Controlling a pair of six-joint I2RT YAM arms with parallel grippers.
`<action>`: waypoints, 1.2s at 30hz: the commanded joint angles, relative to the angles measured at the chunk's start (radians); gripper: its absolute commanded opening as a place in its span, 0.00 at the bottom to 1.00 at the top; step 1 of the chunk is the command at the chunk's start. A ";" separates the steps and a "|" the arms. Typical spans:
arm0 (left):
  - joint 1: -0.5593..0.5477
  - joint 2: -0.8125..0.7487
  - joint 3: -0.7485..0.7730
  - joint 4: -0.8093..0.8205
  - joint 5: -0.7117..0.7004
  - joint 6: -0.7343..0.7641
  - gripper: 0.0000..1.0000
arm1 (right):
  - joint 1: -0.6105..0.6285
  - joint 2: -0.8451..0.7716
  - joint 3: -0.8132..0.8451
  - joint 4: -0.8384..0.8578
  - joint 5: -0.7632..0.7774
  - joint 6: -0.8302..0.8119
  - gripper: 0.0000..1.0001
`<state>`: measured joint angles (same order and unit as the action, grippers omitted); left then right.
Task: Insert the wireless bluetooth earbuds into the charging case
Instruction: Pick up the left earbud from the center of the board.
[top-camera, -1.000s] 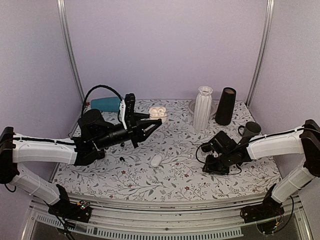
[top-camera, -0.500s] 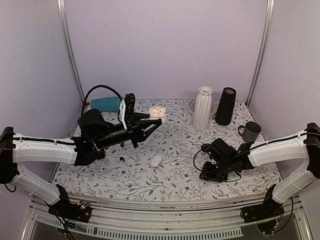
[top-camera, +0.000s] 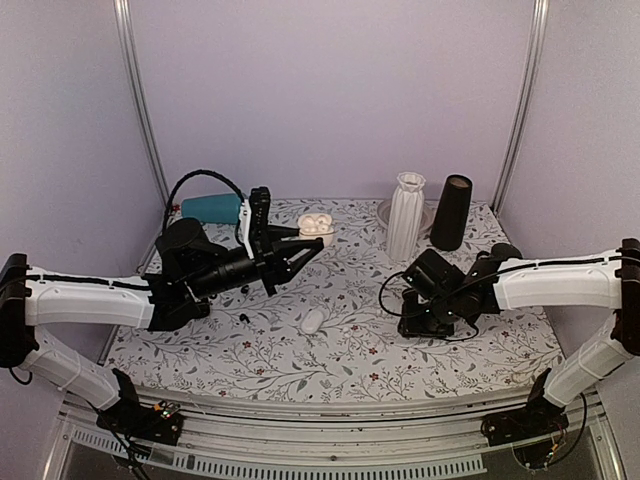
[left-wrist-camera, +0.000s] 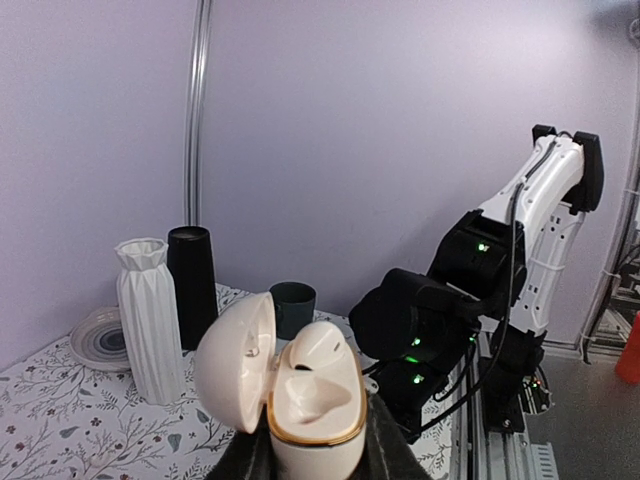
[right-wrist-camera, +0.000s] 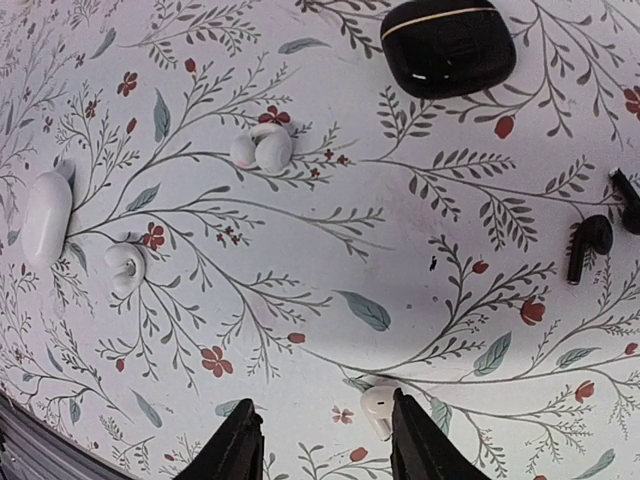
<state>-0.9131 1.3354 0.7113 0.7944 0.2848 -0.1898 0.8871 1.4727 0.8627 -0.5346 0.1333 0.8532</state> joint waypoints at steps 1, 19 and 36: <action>0.013 -0.020 0.001 0.009 -0.001 0.014 0.00 | -0.005 0.007 0.038 -0.086 0.065 -0.098 0.44; 0.015 -0.015 0.011 0.001 0.006 0.013 0.00 | -0.005 0.108 -0.009 -0.016 -0.003 -0.103 0.35; 0.017 -0.008 0.018 0.003 0.007 0.012 0.00 | 0.016 0.159 0.028 -0.048 0.005 -0.218 0.26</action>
<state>-0.9089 1.3350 0.7113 0.7860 0.2836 -0.1867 0.8898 1.6043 0.8631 -0.5610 0.1215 0.7071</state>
